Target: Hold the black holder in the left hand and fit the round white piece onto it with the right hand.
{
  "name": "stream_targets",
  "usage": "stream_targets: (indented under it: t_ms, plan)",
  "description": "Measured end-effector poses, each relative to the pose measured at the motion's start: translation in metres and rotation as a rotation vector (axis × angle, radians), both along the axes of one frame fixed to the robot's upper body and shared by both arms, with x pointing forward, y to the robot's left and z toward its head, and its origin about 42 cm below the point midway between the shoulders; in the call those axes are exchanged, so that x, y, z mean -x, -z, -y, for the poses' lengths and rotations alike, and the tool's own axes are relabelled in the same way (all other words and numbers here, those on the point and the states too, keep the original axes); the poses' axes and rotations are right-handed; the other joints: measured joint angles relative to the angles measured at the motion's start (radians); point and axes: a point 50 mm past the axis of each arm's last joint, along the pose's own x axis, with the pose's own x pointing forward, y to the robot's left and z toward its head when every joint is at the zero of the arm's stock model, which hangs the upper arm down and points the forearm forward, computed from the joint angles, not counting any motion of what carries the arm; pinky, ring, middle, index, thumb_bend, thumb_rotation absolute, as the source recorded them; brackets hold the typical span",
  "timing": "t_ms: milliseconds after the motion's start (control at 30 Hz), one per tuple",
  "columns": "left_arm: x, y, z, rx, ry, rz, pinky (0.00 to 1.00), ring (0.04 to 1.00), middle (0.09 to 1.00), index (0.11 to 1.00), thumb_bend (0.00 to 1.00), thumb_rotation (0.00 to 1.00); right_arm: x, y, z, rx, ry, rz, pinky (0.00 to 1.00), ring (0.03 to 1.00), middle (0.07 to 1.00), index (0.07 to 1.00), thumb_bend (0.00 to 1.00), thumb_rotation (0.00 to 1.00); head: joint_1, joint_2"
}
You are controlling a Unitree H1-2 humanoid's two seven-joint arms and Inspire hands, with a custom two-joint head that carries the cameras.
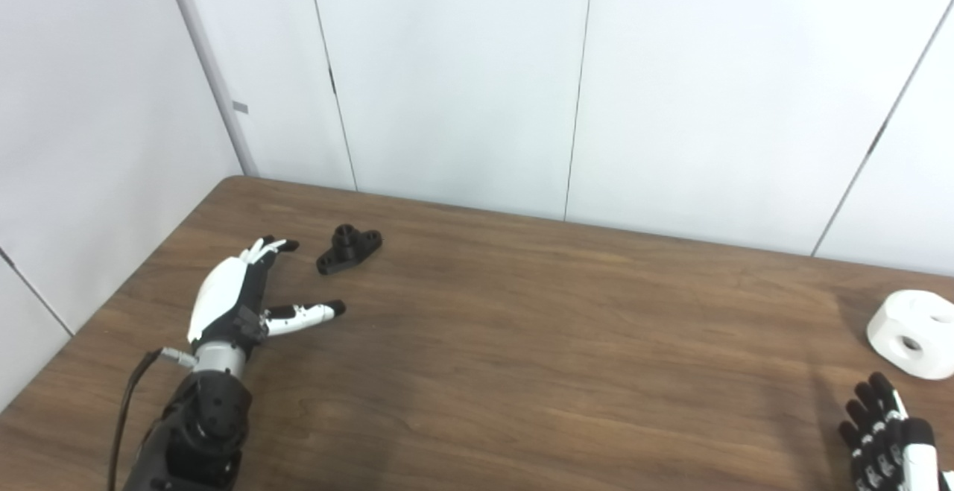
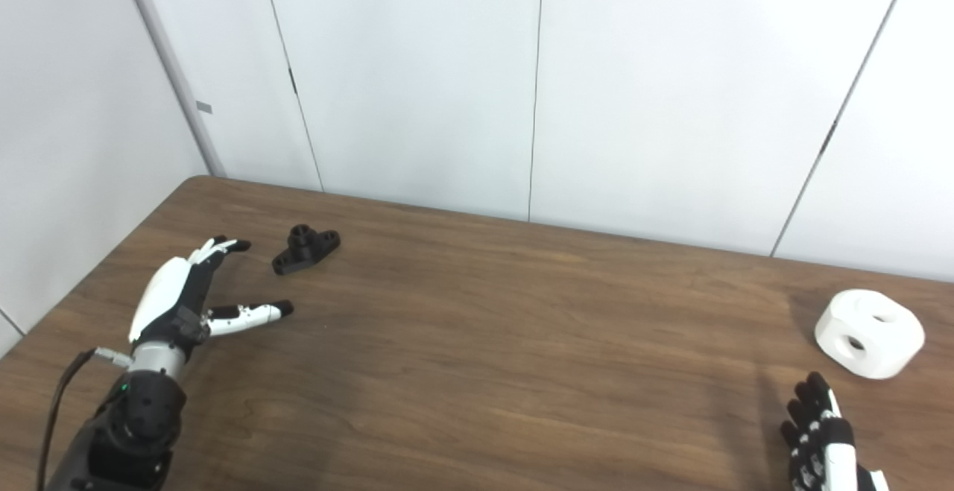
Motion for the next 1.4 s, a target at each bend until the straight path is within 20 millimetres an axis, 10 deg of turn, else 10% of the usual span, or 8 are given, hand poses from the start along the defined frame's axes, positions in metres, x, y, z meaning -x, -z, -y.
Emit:
stream_targets:
  t_ms: [733,1400]
  plan:
    - [-0.074,0.003,-0.001,0.001,-0.062,-0.097,0.99,1.000,0.982,0.830,0.88,0.40,0.000,0.000,-0.001,0.018,-0.002,0.001,1.00,1.000,1.000,1.000,0.50,1.00,-0.012,0.002]
    - [-0.104,0.023,0.002,-0.028,-0.091,-0.182,1.00,1.000,0.972,0.814,0.87,0.35,0.001,-0.001,-0.001,0.019,-0.003,0.002,1.00,1.000,1.000,1.000,0.49,1.00,-0.017,0.003]
